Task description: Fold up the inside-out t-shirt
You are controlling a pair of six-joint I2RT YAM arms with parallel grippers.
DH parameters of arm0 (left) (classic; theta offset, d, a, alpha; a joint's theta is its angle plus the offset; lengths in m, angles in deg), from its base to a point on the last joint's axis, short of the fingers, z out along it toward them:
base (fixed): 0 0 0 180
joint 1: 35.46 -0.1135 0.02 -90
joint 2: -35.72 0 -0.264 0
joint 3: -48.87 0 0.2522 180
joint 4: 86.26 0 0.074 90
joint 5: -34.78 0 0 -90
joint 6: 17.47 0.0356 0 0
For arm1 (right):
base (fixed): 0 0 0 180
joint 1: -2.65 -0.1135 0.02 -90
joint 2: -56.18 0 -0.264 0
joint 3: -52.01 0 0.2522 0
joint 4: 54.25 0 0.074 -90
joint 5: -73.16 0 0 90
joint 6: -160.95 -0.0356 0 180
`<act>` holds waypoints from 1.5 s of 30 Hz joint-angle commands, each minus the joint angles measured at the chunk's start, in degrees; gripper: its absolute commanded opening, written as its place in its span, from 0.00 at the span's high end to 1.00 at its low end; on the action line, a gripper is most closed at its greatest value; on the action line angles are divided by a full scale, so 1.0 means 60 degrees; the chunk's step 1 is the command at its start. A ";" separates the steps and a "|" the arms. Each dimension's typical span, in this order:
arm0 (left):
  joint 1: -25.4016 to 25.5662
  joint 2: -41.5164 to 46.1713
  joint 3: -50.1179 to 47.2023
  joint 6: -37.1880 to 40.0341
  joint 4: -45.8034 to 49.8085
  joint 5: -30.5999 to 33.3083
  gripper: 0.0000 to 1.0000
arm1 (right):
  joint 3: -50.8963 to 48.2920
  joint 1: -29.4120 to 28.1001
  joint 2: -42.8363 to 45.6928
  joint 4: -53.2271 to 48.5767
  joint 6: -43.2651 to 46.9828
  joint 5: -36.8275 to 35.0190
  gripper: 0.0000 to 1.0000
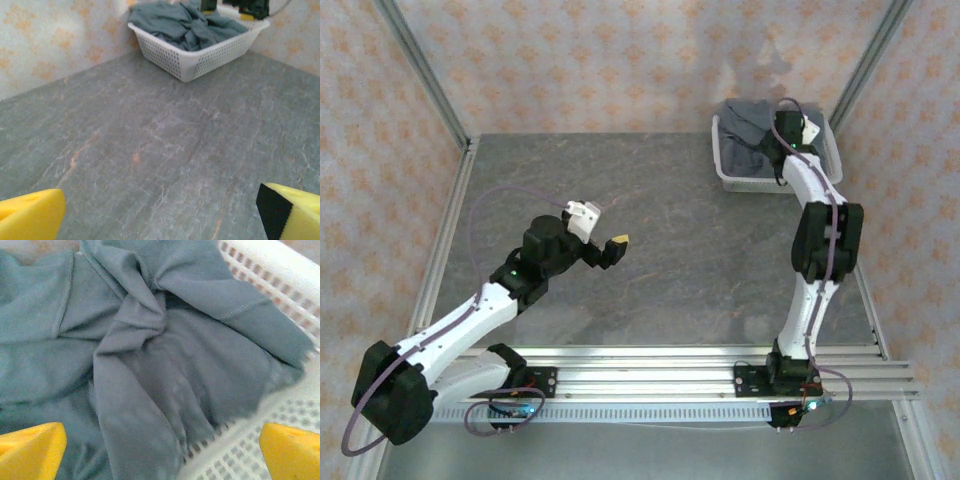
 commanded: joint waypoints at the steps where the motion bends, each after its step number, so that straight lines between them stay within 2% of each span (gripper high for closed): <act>1: 0.0037 -0.0237 0.0018 0.0276 -0.0003 0.0041 0.00 | 0.2248 0.0085 -0.1514 -0.1453 0.0697 0.0244 0.01; 4: 0.0057 -0.0517 0.0288 0.0311 0.0283 -0.0072 0.00 | 0.4445 0.0084 -0.2919 -0.2584 0.1163 0.0281 0.02; 6: 0.0079 -0.0578 0.0324 0.0278 0.0282 -0.0102 0.00 | 0.5500 0.0085 -0.3486 -0.3038 0.1476 0.0428 0.14; 8: 0.0076 -0.0520 0.0255 0.0210 0.0161 -0.0053 0.00 | 0.6286 0.0085 -0.3750 -0.3460 0.1617 0.0558 0.44; 9: 0.0076 -0.0497 0.0250 0.0174 0.0142 -0.0050 0.00 | 0.6458 0.0085 -0.3754 -0.3567 0.1670 0.0769 0.55; 12: 0.0084 -0.0359 0.0236 0.0084 0.0142 -0.0079 0.00 | 0.6612 0.0085 -0.3331 -0.3760 0.1586 0.1608 1.00; 15: 0.0082 -0.0207 0.0178 -0.0039 0.0135 0.0085 0.00 | 0.6413 -0.0047 -0.2470 -0.3806 0.1294 0.1998 1.00; 21: 0.0090 0.0168 -0.0049 -0.0233 0.0042 0.0341 0.00 | 0.5905 -0.0911 -0.0642 -0.3449 0.2078 0.0678 1.00; 25: 0.0094 0.0286 -0.0116 -0.0238 0.0055 0.0481 0.00 | 0.6438 -0.1292 0.0286 -0.3596 0.1955 0.0370 1.00; 31: 0.0092 0.0043 -0.0153 -0.0427 -0.0081 0.0555 0.00 | 0.7423 -0.2158 0.2114 -0.2599 0.1820 0.0391 1.00; 36: 0.0097 -0.0047 -0.0076 -0.0472 -0.0086 0.0426 0.00 | 0.8150 -0.3069 0.3360 -0.1474 0.1927 0.1319 1.00; 40: 0.0094 -0.0039 -0.0072 -0.0522 -0.0107 0.0388 0.00 | 0.8208 -0.3399 0.4123 -0.0923 0.1004 0.2738 1.00; 45: 0.0089 -0.0018 -0.0087 -0.0839 -0.0286 0.0332 0.00 | 0.7367 -0.3618 0.4702 -0.0927 -0.0232 0.3720 1.00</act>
